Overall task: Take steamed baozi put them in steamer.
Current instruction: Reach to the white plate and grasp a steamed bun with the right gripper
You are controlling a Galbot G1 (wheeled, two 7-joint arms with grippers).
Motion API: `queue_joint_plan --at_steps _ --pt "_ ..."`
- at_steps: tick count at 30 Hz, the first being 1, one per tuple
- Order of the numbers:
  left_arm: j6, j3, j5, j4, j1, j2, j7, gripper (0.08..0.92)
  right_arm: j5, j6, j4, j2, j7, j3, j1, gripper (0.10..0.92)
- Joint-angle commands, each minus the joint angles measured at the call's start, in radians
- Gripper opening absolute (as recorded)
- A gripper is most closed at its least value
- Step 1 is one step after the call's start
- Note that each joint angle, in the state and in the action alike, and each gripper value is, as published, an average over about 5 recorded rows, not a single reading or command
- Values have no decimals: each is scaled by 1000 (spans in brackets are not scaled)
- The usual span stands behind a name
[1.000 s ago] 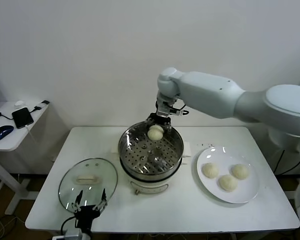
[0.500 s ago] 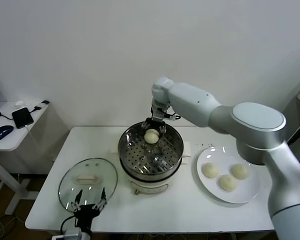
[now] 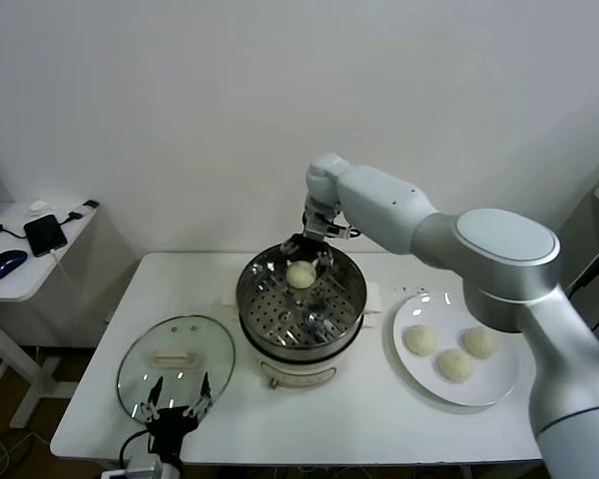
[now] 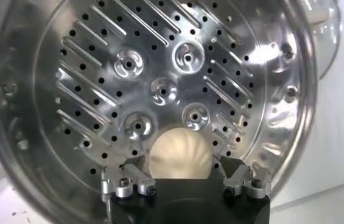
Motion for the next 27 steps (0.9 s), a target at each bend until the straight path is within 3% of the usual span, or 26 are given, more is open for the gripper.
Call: queue_joint_plan --at_steps 1,5,12,17,22,27 --pt "1 6 7 -11 6 -6 3 823 546 -185 268 -195 -127 -289 313 823" --pt "0 10 11 -20 12 -6 5 823 753 -417 423 -391 -102 -513 482 823" --pt "-2 2 -3 -21 7 6 3 823 637 -697 651 -702 54 -746 580 823" --pt "-1 -6 -10 -14 -3 10 3 823 681 -889 821 -823 161 -759 479 823" --pt "-1 -10 -6 -7 -5 7 5 823 643 -988 806 -831 253 -618 277 823" --pt "-3 -10 1 0 -2 0 6 823 545 -1014 688 -794 284 -470 78 823"
